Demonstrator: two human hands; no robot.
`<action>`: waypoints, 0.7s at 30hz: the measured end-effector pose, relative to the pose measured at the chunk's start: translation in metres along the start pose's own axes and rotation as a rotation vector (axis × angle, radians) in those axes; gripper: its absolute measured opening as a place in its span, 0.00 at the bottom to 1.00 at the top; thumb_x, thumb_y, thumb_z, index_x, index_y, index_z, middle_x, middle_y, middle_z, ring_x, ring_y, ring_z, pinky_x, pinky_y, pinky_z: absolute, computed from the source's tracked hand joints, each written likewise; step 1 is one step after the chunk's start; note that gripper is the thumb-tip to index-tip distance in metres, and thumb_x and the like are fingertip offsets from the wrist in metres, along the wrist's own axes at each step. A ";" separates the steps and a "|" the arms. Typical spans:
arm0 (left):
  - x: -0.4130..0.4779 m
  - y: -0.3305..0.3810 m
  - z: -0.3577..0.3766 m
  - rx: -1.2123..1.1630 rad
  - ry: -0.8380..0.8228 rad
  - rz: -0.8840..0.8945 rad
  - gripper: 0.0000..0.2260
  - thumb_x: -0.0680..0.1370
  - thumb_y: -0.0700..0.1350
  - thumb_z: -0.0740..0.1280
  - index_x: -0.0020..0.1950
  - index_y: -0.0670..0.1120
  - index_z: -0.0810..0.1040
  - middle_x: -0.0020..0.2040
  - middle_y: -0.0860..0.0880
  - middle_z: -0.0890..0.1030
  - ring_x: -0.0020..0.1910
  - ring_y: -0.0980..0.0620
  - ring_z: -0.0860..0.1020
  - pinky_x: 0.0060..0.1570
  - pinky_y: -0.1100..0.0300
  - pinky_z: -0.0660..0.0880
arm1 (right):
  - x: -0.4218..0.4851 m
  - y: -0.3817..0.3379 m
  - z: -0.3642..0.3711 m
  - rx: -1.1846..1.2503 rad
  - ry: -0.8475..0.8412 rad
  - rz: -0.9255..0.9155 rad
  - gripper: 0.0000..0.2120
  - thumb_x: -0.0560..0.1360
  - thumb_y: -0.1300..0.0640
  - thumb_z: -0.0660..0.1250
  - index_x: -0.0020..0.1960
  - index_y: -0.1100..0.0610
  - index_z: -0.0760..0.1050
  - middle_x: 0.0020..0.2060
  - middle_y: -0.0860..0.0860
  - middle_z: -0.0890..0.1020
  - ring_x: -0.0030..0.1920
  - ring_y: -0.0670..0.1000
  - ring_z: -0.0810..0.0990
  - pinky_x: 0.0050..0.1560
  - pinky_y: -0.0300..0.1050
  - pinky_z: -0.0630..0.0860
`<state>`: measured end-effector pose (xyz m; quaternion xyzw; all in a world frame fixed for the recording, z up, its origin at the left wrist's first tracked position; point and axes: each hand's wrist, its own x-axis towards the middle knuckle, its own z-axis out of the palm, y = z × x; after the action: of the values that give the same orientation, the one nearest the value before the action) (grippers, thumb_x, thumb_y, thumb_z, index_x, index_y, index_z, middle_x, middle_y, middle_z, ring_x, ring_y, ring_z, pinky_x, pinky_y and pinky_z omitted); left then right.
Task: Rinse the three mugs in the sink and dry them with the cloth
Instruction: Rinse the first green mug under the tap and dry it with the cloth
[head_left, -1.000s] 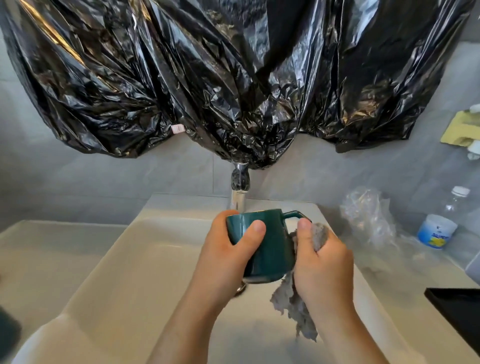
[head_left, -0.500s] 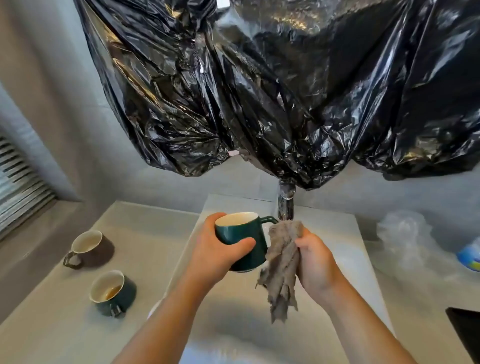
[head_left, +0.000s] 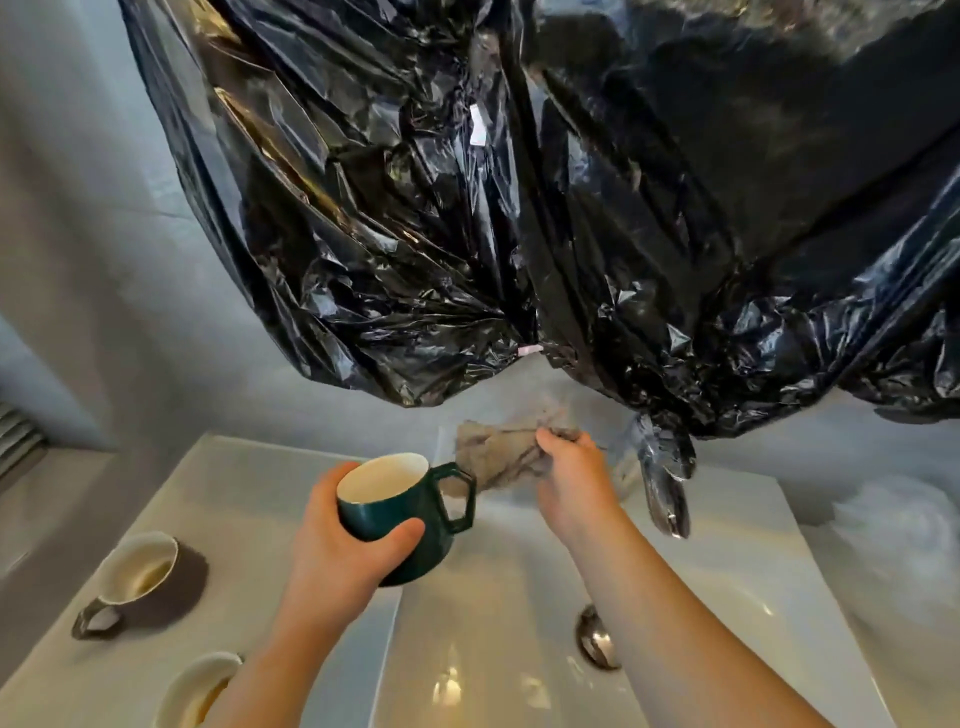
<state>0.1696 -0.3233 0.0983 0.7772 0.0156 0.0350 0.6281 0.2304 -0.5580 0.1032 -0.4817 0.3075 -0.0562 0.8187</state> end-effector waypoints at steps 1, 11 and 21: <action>0.008 -0.003 0.000 0.002 -0.007 0.006 0.31 0.55 0.60 0.75 0.57 0.68 0.71 0.50 0.66 0.79 0.50 0.68 0.78 0.38 0.67 0.77 | 0.013 0.004 0.006 0.016 0.028 0.021 0.09 0.80 0.68 0.63 0.58 0.60 0.75 0.54 0.61 0.82 0.50 0.60 0.82 0.55 0.58 0.79; 0.041 -0.016 0.007 -0.022 -0.092 0.014 0.33 0.55 0.59 0.76 0.59 0.65 0.70 0.50 0.70 0.78 0.51 0.68 0.78 0.38 0.70 0.79 | 0.034 0.040 -0.011 -1.436 0.095 -0.748 0.18 0.80 0.52 0.64 0.68 0.56 0.76 0.69 0.58 0.73 0.69 0.61 0.71 0.69 0.52 0.67; 0.035 0.000 -0.007 -0.043 -0.143 0.029 0.34 0.56 0.56 0.77 0.61 0.61 0.71 0.52 0.68 0.79 0.54 0.65 0.78 0.44 0.70 0.78 | -0.011 0.021 -0.006 -1.243 -0.148 -0.569 0.17 0.80 0.51 0.66 0.68 0.46 0.73 0.69 0.45 0.73 0.69 0.47 0.70 0.68 0.39 0.69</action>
<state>0.2036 -0.3146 0.1010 0.7641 -0.0412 -0.0113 0.6436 0.2134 -0.5473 0.0889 -0.9265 0.0875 -0.0492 0.3628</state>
